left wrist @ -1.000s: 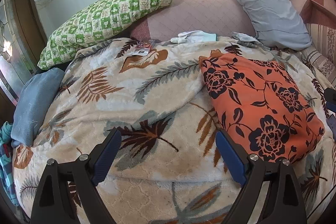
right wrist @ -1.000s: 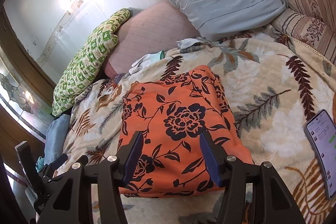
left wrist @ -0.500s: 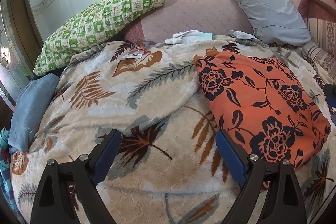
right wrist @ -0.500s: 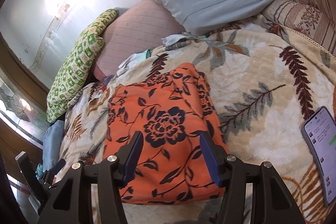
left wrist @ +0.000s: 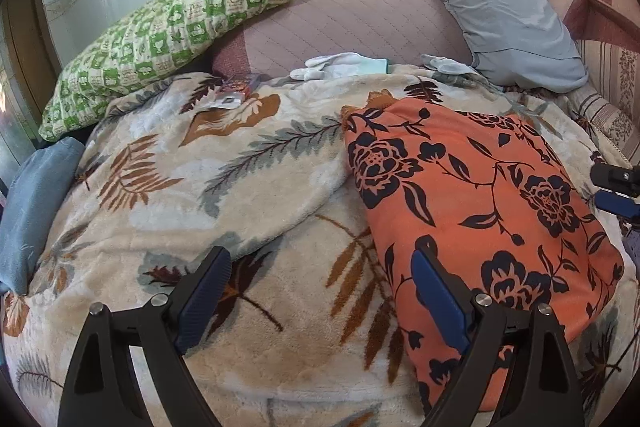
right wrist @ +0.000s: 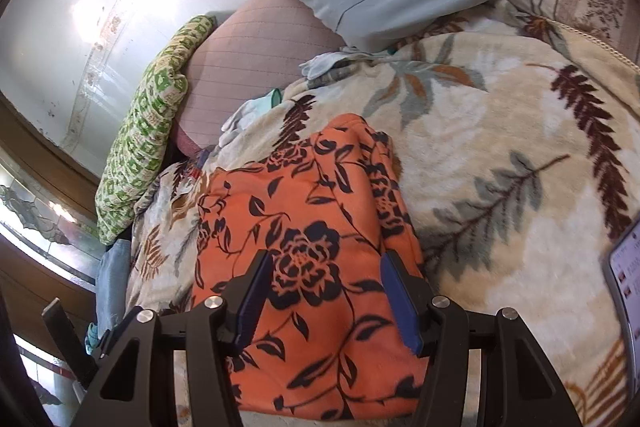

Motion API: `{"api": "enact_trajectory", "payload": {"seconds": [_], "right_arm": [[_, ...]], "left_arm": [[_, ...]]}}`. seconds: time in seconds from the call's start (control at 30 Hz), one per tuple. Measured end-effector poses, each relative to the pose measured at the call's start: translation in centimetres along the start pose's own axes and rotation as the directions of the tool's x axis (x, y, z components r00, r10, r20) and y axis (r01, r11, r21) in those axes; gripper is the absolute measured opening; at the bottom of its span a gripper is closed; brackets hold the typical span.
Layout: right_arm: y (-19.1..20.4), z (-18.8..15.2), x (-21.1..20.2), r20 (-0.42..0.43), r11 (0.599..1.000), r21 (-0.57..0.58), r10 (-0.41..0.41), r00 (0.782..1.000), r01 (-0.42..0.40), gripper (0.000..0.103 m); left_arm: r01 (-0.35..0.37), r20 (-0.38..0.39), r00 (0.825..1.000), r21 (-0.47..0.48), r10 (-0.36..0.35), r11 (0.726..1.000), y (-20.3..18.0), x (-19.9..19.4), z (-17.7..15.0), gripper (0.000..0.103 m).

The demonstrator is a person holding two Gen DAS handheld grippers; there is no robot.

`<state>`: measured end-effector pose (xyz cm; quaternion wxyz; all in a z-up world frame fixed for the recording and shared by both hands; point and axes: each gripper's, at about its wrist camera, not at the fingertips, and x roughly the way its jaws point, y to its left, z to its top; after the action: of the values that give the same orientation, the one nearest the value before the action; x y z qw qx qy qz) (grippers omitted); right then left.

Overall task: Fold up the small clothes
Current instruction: 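Close both tools on the folded blouse edges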

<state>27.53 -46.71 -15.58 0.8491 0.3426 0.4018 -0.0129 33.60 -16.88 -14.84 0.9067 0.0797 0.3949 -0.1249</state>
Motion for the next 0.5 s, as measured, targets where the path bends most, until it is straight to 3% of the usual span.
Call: {"api": "enact_trajectory", "payload": {"seconds": [0.13,0.3,0.43,0.5], "right_arm": [[-0.4,1.3,2.1,-0.047,1.0,0.024,0.018,0.999,-0.016,0.06],[-1.8,2.4,3.7,-0.084,0.998,0.069,-0.001,0.996,0.007,0.061],[-2.4,2.2,4.6,-0.127,0.996,0.092,-0.001,0.992,0.013,0.062],[-2.5,1.8,5.5,-0.162,0.995,0.1,0.007,0.987,0.009,0.063]], "left_arm": [[0.083,-0.037,0.996,-0.033,-0.084,0.996,-0.5,0.8,1.7,0.091],[0.172,-0.104,0.978,-0.066,-0.178,0.983,-1.6,2.8,2.1,0.091],[0.262,-0.126,0.955,-0.071,-0.27,0.962,-2.5,3.8,1.9,0.091],[0.325,-0.171,0.926,-0.084,-0.335,0.942,-2.9,4.3,1.7,0.091]]}}
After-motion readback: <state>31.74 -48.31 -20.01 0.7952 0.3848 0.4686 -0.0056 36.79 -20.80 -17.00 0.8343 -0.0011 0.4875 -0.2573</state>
